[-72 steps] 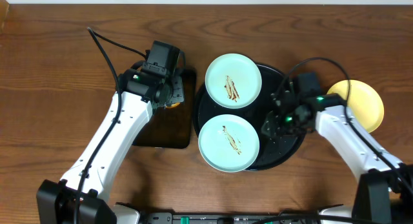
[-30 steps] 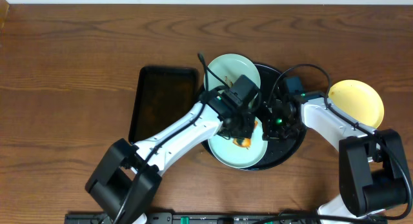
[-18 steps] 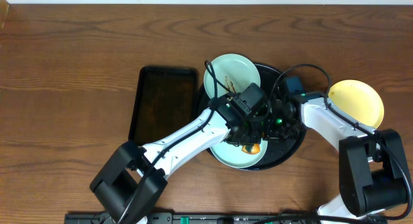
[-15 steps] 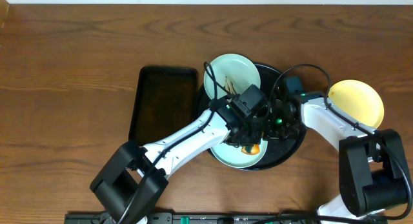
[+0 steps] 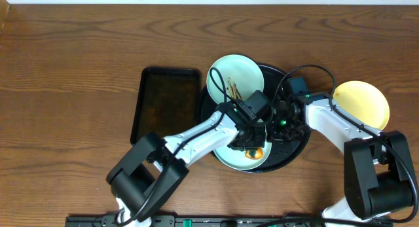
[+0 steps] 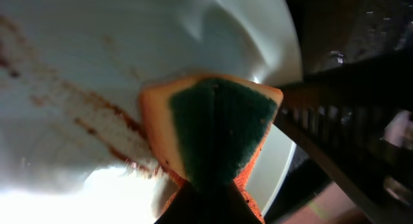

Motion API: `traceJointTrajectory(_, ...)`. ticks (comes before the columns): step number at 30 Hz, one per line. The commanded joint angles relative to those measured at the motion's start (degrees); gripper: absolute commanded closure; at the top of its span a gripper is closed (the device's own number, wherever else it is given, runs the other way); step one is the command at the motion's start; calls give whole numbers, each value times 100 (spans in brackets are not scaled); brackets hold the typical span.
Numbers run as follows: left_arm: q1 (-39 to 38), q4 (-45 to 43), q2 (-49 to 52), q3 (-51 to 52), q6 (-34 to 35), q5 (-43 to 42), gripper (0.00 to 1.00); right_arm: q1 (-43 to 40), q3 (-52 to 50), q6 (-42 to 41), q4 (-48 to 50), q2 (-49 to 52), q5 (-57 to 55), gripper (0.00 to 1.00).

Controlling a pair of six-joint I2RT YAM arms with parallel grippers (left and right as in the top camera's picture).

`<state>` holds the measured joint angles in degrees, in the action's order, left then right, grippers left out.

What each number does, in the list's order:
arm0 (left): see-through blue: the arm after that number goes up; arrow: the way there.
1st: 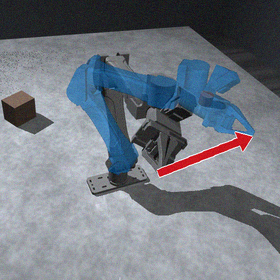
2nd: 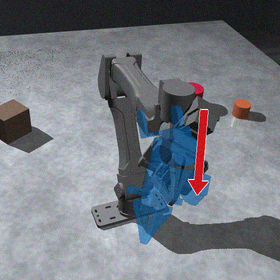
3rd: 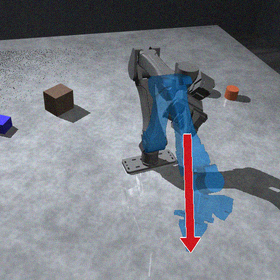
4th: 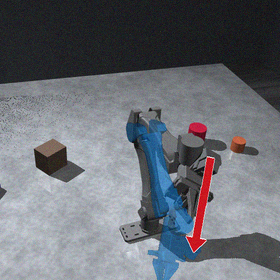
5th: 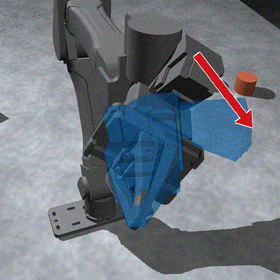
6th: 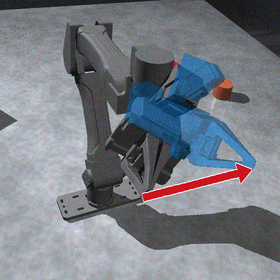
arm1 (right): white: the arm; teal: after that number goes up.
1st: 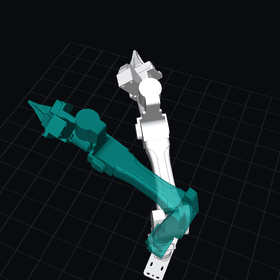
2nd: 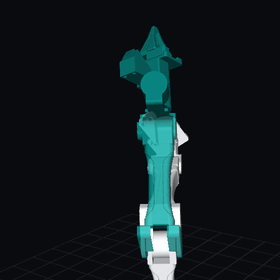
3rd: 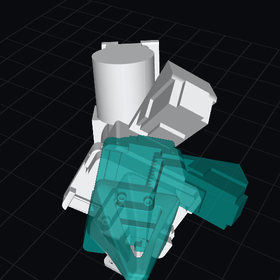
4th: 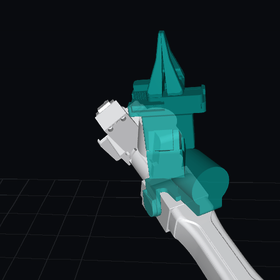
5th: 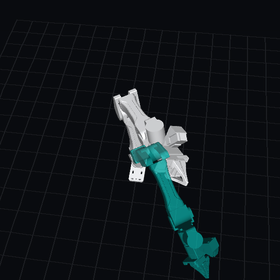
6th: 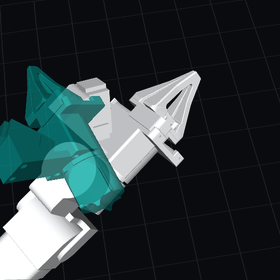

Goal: Clean dirty plates on tray and stack at the side
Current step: 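Wipe the lower blue plate with the sponge in the left gripper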

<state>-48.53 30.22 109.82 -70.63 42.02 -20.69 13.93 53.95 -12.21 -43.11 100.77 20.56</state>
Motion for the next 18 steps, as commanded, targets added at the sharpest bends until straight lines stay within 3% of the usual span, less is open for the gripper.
traceJointTrajectory(1,63,-79,107,44,24,74,92,-74,-35,-105,-59,70,-704,99)
traceJointTrajectory(11,485,-48,109,44,31,1606,93,-74,-35,-101,-153,70,-704,99)
traceJointTrajectory(18,883,-52,109,44,26,1779,92,-74,-35,-101,-190,70,-706,99)
